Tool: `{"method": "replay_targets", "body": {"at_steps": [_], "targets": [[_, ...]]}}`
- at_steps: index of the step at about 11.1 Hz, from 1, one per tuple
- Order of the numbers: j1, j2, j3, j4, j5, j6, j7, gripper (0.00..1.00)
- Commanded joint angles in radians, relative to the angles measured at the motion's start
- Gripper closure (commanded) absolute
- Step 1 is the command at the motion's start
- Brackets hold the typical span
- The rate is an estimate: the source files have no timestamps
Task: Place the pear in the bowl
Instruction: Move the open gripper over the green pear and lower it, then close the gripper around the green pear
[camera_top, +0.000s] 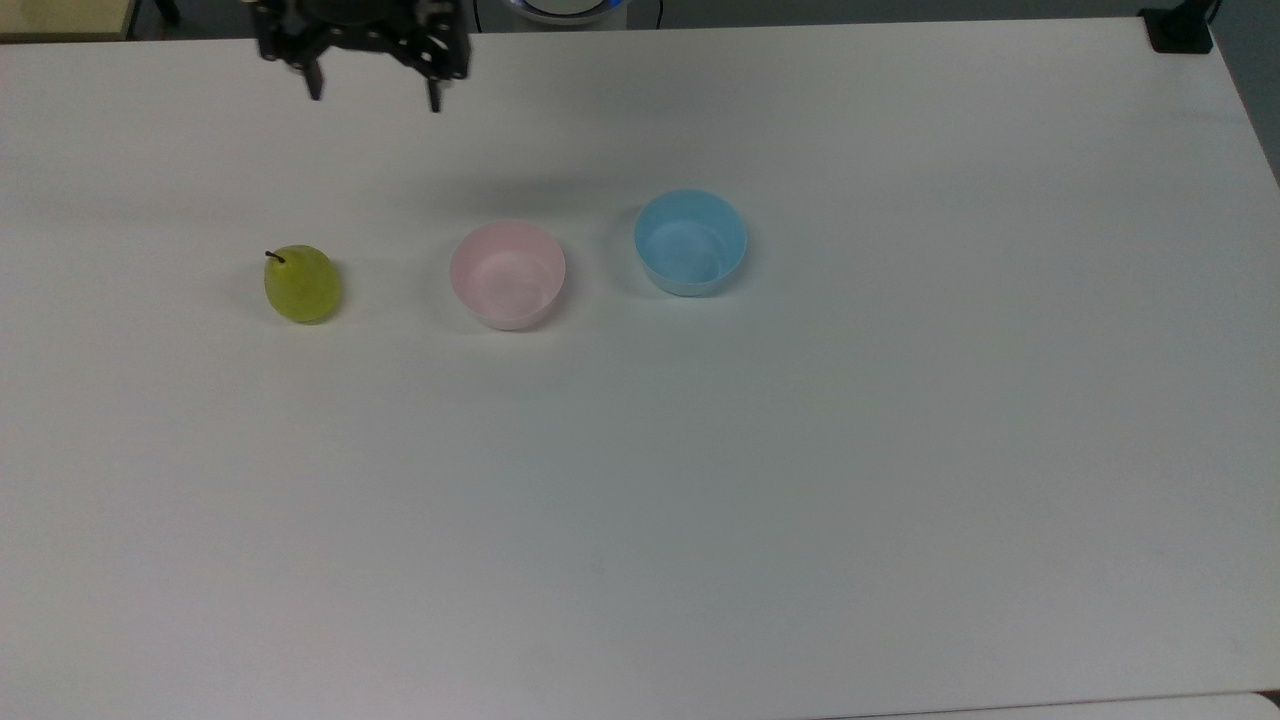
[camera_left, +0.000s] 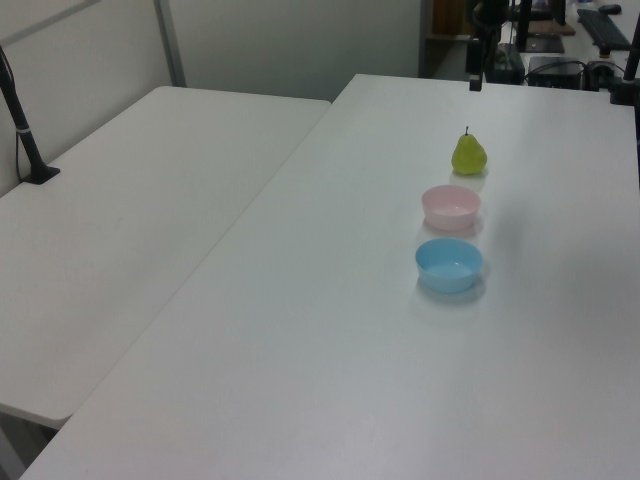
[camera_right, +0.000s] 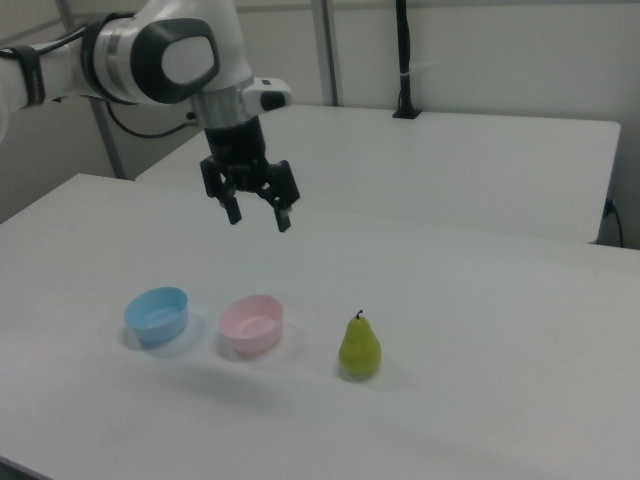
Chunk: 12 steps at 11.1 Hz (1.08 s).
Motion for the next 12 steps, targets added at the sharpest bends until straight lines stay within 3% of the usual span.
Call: {"method": "replay_targets", "body": {"at_steps": [1,5,12], "targets": [[-0.068,0.017,-0.016,-0.021,0.015,0.047,-0.163,0.00],[-0.151,0.159,-0.016,-0.036,0.015,0.198,-0.248,0.00],[-0.167,0.341,-0.016,-0.073,-0.008,0.394,-0.251,0.00]]}}
